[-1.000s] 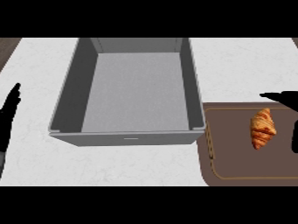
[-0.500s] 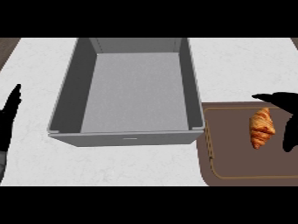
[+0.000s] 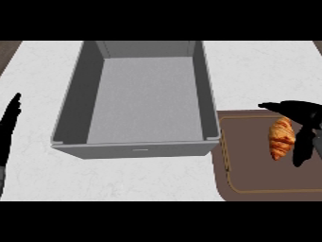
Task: Pick the croissant from the tray and place it in the cardboard box
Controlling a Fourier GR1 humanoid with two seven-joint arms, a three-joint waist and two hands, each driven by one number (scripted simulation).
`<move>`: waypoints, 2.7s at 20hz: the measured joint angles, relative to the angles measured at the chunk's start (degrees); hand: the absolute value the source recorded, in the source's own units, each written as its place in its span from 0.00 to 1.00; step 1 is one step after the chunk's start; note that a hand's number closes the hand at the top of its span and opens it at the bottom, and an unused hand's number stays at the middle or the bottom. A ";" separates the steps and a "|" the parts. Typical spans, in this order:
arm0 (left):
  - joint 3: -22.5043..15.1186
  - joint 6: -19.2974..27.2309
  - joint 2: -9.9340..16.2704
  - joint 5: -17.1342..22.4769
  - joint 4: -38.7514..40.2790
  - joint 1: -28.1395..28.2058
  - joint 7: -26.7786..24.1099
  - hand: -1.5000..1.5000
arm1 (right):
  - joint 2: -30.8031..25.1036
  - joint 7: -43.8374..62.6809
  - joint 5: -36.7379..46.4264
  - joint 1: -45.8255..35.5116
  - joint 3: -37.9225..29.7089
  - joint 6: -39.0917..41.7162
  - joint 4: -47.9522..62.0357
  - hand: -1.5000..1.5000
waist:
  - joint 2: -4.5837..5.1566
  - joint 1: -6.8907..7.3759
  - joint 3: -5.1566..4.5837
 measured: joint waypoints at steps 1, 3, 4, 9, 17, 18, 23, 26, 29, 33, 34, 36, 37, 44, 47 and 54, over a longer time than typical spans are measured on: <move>-0.06 0.43 -0.64 -0.70 0.12 -0.03 -0.22 0.50 | 0.81 1.34 0.42 0.27 -0.04 0.54 -0.82 0.00 | 0.00 -0.01 0.00; 0.71 -0.35 -0.69 -0.62 0.45 0.69 -1.29 0.50 | 1.33 2.84 1.59 0.33 0.36 1.87 -1.52 0.00 | 0.02 0.04 0.01; 0.74 -0.44 -0.84 -1.00 0.33 0.19 -0.61 0.50 | 1.74 4.15 1.88 -0.08 0.10 3.02 -1.88 0.00 | 0.03 0.04 0.00; 1.85 -1.69 -1.10 -1.75 -1.30 0.36 0.81 0.50 | 4.02 5.93 5.98 1.04 0.53 1.41 1.00 0.00 | 0.07 0.19 0.02; 3.34 -2.74 -2.09 -3.01 -2.42 0.03 1.63 0.50 | 4.35 -2.46 13.89 -0.11 1.38 -11.88 7.14 1.00 | -0.36 0.72 -0.35; 3.13 -2.48 -2.60 -3.39 -2.73 0.02 1.84 0.50 | 4.56 -3.45 15.05 -0.41 1.61 -13.98 8.18 1.00 | -0.44 0.76 -0.44; 2.94 -2.18 -4.14 -5.09 -3.87 0.76 2.15 0.50 | 5.08 -4.81 19.53 -1.09 1.48 -20.02 9.03 1.00 | -0.26 0.50 -0.28; 2.85 -2.55 -4.39 -5.45 -3.69 -0.26 2.57 0.50 | 5.26 -8.87 20.74 -3.47 1.44 -23.87 10.97 1.00 | 0.07 0.85 -0.16; 2.32 -2.90 -4.63 -5.58 -3.88 -1.11 2.60 0.50 | 6.04 -18.18 18.68 -7.74 1.59 -26.06 11.02 1.00 | 0.67 2.31 0.09; 1.76 -3.46 -4.86 -5.68 -3.64 -1.94 2.18 0.50 | 6.95 -30.79 15.39 -13.17 0.17 -30.85 11.98 1.00 | 1.38 3.82 0.27; 1.87 -3.72 -4.61 -5.59 -3.77 -2.21 2.29 0.50 | 6.63 -33.78 14.75 -14.61 -0.55 -32.04 13.05 1.00 | 1.41 3.94 0.27; 2.22 -3.85 -4.52 -5.44 -3.34 -2.73 2.11 0.50 | 6.66 -39.25 13.30 -17.27 -2.17 -34.40 15.66 1.00 | 1.42 3.79 0.24; 2.20 -3.84 -4.55 -5.57 -2.98 -3.03 2.13 0.50 | 6.68 -41.73 12.25 -18.60 -3.37 -35.51 16.95 1.00 | 1.47 3.73 0.24; 2.64 -4.11 -4.40 -5.76 -2.90 -2.16 1.87 0.50 | 8.18 -57.08 5.59 -27.39 -9.61 -38.51 23.98 1.00 | 1.01 3.07 0.13; 2.64 -3.94 -4.92 -5.93 -3.93 -1.28 2.85 0.50 | 9.67 -60.11 4.47 -31.15 -10.52 -38.08 27.93 1.00 | 0.80 2.64 0.10; 3.69 -3.78 -5.18 -6.30 -2.24 0.06 0.94 0.50 | 17.00 -55.82 1.19 -39.17 -10.47 -31.27 31.24 1.00 | 0.37 1.61 0.00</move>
